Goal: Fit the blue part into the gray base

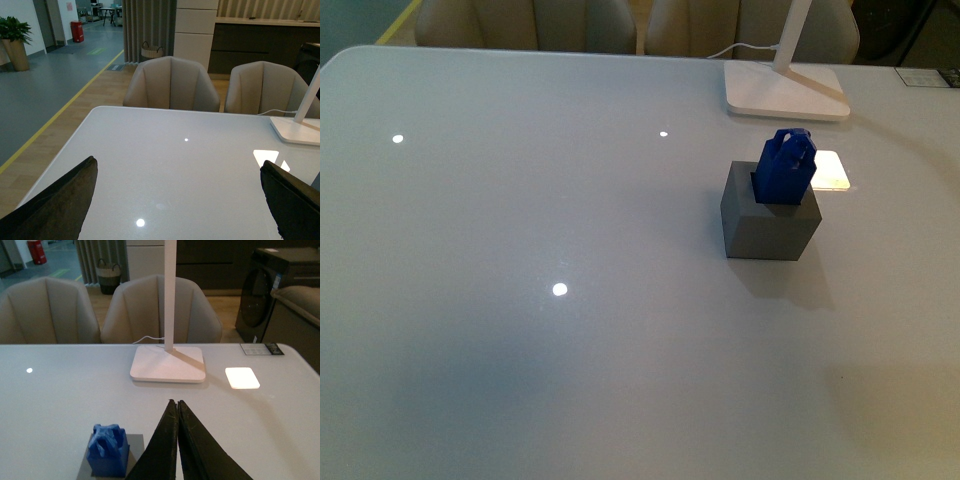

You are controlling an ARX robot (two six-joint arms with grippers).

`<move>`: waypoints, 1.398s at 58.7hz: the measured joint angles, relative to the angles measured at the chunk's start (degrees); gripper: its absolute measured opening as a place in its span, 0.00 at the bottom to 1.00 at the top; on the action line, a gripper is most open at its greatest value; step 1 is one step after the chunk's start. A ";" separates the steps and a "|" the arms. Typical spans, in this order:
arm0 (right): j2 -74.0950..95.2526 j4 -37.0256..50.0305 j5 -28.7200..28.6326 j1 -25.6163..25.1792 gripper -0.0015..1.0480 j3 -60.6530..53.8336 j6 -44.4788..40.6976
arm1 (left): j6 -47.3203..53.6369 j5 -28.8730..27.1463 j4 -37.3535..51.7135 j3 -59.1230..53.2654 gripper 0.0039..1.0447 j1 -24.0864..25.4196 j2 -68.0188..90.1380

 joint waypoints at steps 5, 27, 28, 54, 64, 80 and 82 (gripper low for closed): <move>-3.96 -0.50 -0.42 -0.77 0.02 -2.89 0.00 | 0.00 0.02 0.00 0.00 0.93 0.00 0.00; -21.94 -8.83 -5.03 -5.53 0.02 -13.14 -0.04 | -0.02 0.02 0.00 0.00 0.93 0.00 0.00; -22.40 -9.14 -5.11 -5.53 0.02 -13.31 -0.04 | 0.00 0.02 0.00 0.00 0.93 0.00 0.00; -45.00 -26.73 -5.18 -5.62 0.02 -17.94 -0.04 | -0.02 0.00 0.00 0.00 0.93 0.00 0.00; -51.67 -32.61 -5.16 -5.62 0.02 -17.99 -0.04 | 0.00 0.02 0.00 0.00 0.93 0.00 0.00; -61.53 -41.77 -5.18 -5.62 0.02 -18.01 -0.04 | -0.02 0.02 0.00 0.00 0.93 0.00 0.00; -62.45 -42.62 -5.16 -5.62 0.02 -18.01 -0.04 | -0.02 0.00 0.00 0.00 0.93 0.00 0.00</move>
